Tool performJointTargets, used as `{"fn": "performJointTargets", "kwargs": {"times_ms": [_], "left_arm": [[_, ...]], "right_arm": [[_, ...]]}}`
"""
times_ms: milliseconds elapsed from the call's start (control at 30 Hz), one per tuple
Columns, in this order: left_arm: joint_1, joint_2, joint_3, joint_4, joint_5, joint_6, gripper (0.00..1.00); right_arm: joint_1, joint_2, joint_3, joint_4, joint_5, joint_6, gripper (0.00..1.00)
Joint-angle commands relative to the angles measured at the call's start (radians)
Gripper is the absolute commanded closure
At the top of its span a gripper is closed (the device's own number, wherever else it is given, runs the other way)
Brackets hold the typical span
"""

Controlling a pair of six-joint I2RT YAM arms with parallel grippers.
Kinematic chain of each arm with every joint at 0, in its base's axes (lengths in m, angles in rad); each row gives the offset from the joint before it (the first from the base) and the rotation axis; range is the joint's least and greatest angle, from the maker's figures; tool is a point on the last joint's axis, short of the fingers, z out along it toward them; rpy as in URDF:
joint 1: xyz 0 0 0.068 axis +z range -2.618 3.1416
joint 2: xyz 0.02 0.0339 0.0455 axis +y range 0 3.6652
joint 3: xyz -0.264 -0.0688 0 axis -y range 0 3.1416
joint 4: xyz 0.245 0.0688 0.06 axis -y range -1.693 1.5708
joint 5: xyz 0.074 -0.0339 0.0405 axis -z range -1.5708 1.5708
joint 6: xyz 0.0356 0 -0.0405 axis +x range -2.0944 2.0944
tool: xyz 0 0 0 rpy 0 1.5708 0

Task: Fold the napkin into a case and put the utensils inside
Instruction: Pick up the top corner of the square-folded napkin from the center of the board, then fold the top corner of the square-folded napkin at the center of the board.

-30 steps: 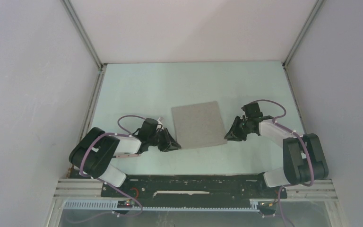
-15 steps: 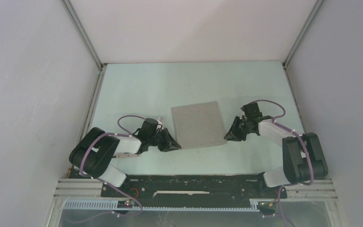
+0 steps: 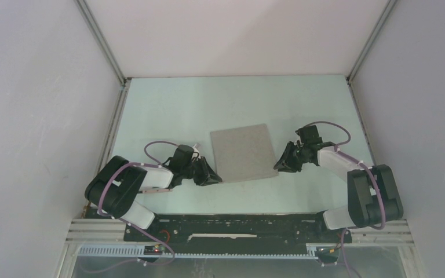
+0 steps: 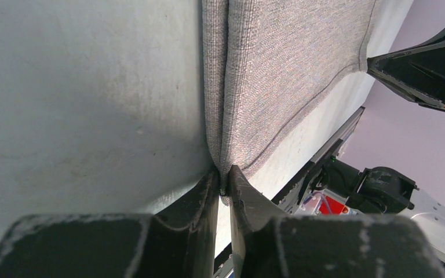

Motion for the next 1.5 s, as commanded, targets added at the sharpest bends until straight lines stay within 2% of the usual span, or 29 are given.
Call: {"fn": "performJointTargets", "kwargs": {"times_ms": [0, 433, 533, 700, 867, 967, 1067, 1267, 1467], "left_arm": [[-0.011, 0.018, -0.008, -0.053, -0.018, 0.028, 0.81], [-0.011, 0.028, -0.007, -0.048, -0.016, 0.028, 0.82], [-0.011, 0.031, -0.01, -0.041, -0.012, 0.026, 0.82], [-0.01, 0.033, -0.011, -0.04, -0.014, 0.026, 0.82], [-0.011, 0.042, -0.023, -0.021, -0.014, 0.019, 0.82], [-0.011, 0.03, -0.026, -0.021, -0.014, 0.016, 0.79], [-0.011, -0.004, -0.024, -0.046, -0.022, 0.019, 0.68], [-0.011, -0.068, -0.024, -0.13, -0.061, 0.056, 0.55], [-0.009, -0.047, -0.047, -0.115, -0.066, 0.063, 0.53]], "right_arm": [[0.007, 0.024, 0.002, 0.03, -0.02, 0.014, 0.68], [0.015, 0.05, 0.002, 0.041, 0.002, 0.02, 0.7], [0.019, 0.047, 0.001, 0.041, 0.002, 0.022, 0.76], [0.024, -0.014, 0.002, 0.013, 0.006, 0.031, 0.98], [0.025, -0.035, 0.002, 0.008, -0.012, 0.037, 1.0], [0.036, -0.002, 0.002, 0.066, -0.056, 0.059, 1.0], [0.063, 0.06, 0.024, 0.138, -0.085, 0.091, 1.0], [0.16, 0.232, 0.219, 0.179, -0.091, 0.131, 1.0], [0.236, 0.421, 0.422, 0.222, -0.101, 0.197, 1.0]]}}
